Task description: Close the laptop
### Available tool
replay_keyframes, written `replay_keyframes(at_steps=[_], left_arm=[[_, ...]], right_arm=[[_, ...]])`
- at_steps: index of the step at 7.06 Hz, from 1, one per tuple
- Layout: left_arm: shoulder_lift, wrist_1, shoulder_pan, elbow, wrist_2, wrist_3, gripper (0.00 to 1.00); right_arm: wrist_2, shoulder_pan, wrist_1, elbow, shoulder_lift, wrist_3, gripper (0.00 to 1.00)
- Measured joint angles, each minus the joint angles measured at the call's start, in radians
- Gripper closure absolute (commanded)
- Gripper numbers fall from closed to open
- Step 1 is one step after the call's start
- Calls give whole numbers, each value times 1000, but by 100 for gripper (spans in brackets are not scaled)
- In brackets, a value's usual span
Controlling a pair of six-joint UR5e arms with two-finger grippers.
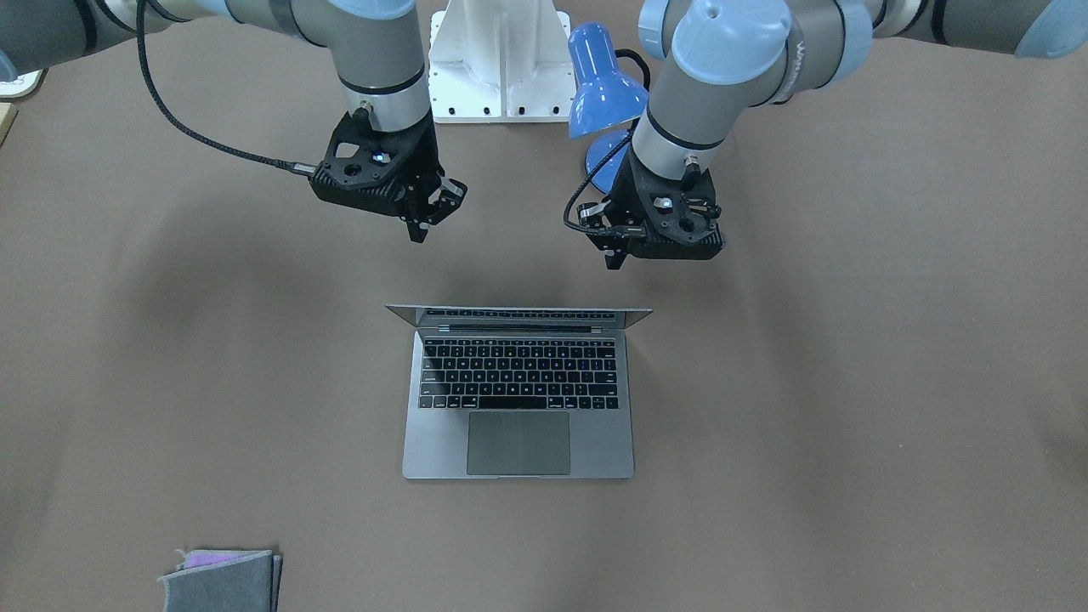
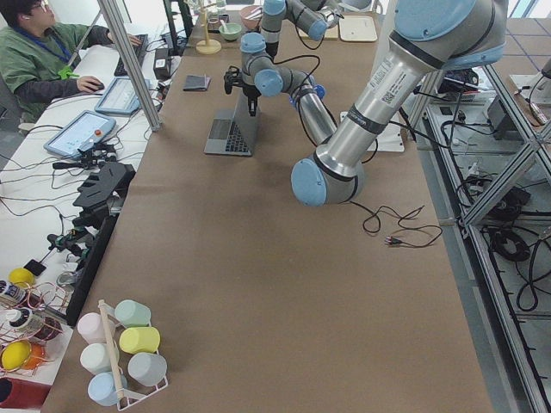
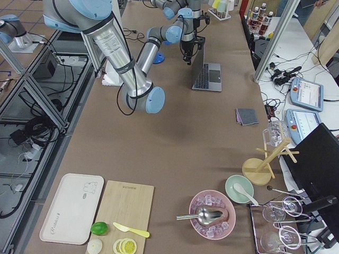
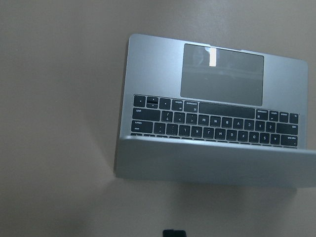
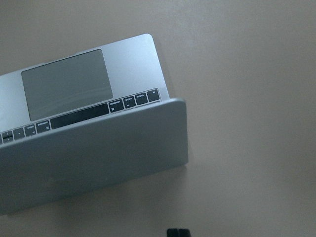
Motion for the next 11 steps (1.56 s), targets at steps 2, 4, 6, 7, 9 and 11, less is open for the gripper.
replay_keyframes(at_steps=[2, 4, 6, 7, 9, 11], left_arm=[[-16, -3, 5, 25, 10, 9, 100], [-40, -4, 5, 66, 14, 55, 100], [-55, -4, -9, 89, 16, 94, 100], [-70, -4, -23, 109, 16, 110, 100], [-106, -6, -58, 167, 15, 147, 100], [-141, -12, -88, 230, 15, 182, 100]], right_arm=[[-3, 27, 39, -70, 29, -1, 100], [-2, 44, 78, -121, 45, -5, 100], [-2, 54, 110, -174, 67, -9, 100], [-1, 57, 115, -190, 75, -12, 100], [0, 64, 132, -216, 83, -15, 100], [1, 77, 154, -246, 87, -24, 100]])
